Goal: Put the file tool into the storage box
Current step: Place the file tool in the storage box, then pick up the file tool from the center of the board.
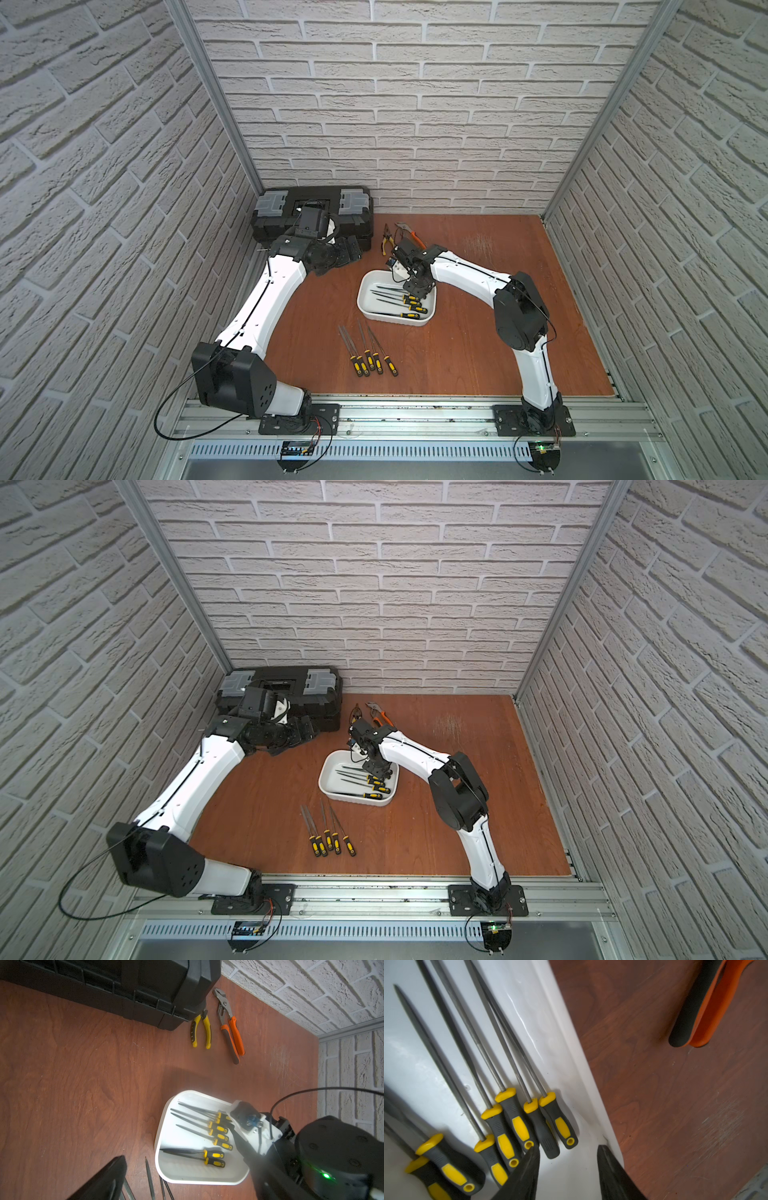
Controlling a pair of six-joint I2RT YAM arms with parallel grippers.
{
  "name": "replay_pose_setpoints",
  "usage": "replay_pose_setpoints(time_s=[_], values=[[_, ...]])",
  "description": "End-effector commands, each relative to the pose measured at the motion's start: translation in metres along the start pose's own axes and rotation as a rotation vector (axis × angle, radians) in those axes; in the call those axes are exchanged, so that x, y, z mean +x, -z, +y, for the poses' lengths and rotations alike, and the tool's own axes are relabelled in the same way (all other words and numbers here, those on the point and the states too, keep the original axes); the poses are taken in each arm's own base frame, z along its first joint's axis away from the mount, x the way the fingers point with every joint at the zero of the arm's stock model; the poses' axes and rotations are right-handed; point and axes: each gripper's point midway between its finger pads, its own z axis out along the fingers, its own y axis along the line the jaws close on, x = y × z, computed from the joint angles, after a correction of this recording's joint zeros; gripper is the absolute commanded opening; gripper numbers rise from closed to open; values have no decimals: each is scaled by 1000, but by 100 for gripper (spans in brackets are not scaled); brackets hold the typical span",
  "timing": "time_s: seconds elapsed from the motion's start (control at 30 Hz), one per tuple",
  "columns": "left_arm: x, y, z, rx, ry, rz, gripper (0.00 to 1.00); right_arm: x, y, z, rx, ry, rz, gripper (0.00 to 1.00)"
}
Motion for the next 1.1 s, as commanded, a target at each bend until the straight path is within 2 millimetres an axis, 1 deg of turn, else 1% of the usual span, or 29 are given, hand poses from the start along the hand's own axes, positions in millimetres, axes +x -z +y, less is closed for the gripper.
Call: replay_pose_setpoints(time_s=[0.0, 0.03, 0.1, 0.17, 0.23, 0.3, 0.4, 0.43, 0.53, 0.63, 0.7, 0.8, 0.87, 0.93, 1.07], values=[[11, -3, -1, -6, -27, 12, 98, -15, 51, -10, -6, -178, -148, 50], [15, -3, -2, -8, -27, 14, 98, -13, 64, -13, 1, -232, -178, 51], [23, -3, -1, -13, -24, 22, 98, -5, 79, -15, -1, -336, -214, 51], [32, 0, -1, -13, -26, 25, 98, 7, 93, -15, 0, -447, -244, 52], [47, -1, -2, -12, -35, 48, 98, 23, 107, -11, -25, -578, -273, 53], [63, -1, -2, -21, -49, 78, 98, 38, 117, 1, -79, -686, -297, 54], [91, -2, -3, -33, -76, 128, 98, 60, 129, 31, -157, -776, -314, 56], [101, -3, -3, -38, -80, 145, 98, 68, 130, 42, -178, -796, -309, 56], [130, -5, 3, -58, -72, 190, 98, 90, 127, 77, -241, -836, -279, 57], [158, -10, 15, -93, -44, 233, 98, 104, 116, 113, -327, -846, -247, 58], [174, -12, 22, -111, -24, 261, 98, 107, 109, 131, -376, -841, -233, 58], [191, -11, 31, -155, -28, 279, 98, 110, 99, 151, -388, -802, -195, 60], [199, -8, 45, -214, -9, 288, 98, 109, 92, 162, -391, -769, -164, 60], [200, -3, 57, -268, -1, 279, 98, 106, 86, 171, -386, -733, -136, 60], [186, 9, 68, -304, 34, 213, 98, 90, 82, 185, -386, -670, -106, 60]])
